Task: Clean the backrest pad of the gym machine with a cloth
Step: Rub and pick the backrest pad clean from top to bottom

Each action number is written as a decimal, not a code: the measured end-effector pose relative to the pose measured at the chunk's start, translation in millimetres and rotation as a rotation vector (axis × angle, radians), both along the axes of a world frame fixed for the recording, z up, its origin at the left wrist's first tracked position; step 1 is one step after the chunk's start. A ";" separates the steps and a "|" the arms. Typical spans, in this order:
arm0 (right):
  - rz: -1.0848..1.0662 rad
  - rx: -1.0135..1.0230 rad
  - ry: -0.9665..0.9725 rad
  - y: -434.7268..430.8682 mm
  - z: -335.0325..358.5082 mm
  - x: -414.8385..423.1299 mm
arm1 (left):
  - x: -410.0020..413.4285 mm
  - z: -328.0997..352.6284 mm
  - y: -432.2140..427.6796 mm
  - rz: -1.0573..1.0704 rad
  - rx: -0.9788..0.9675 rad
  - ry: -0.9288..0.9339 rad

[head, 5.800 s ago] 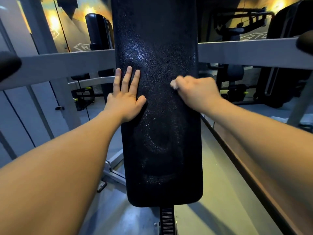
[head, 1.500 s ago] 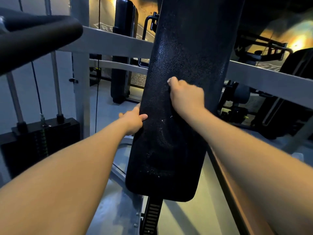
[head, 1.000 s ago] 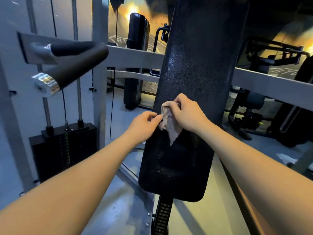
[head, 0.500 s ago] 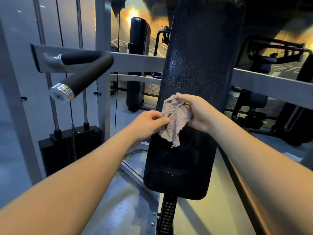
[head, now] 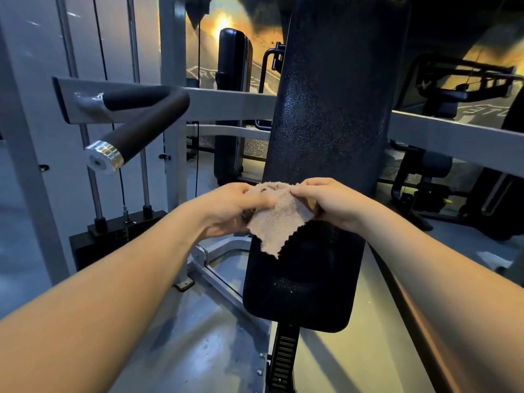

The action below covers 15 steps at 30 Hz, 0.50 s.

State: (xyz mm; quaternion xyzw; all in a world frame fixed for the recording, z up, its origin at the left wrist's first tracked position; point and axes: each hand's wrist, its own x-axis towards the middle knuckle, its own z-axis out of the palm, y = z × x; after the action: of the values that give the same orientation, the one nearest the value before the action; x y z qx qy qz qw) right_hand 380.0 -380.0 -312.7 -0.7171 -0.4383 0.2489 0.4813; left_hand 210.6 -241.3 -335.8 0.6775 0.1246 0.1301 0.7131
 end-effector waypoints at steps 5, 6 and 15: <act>-0.001 0.081 0.239 6.0 -4.1 -5.4 | -0.2 -7.6 9.2 0.293 -0.003 0.000; -0.011 0.090 0.272 7.9 -5.8 -6.0 | -0.2 -7.5 9.1 0.311 0.057 0.005; 0.089 0.061 0.126 4.8 -6.2 -2.2 | -5.5 -4.5 15.1 0.244 0.666 0.124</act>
State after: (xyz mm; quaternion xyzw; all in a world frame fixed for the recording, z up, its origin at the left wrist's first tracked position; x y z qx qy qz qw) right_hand 377.8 -375.2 -319.0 -0.6648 -0.4458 0.3011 0.5183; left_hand 205.1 -226.2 -340.3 0.8594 0.1985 0.2062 0.4237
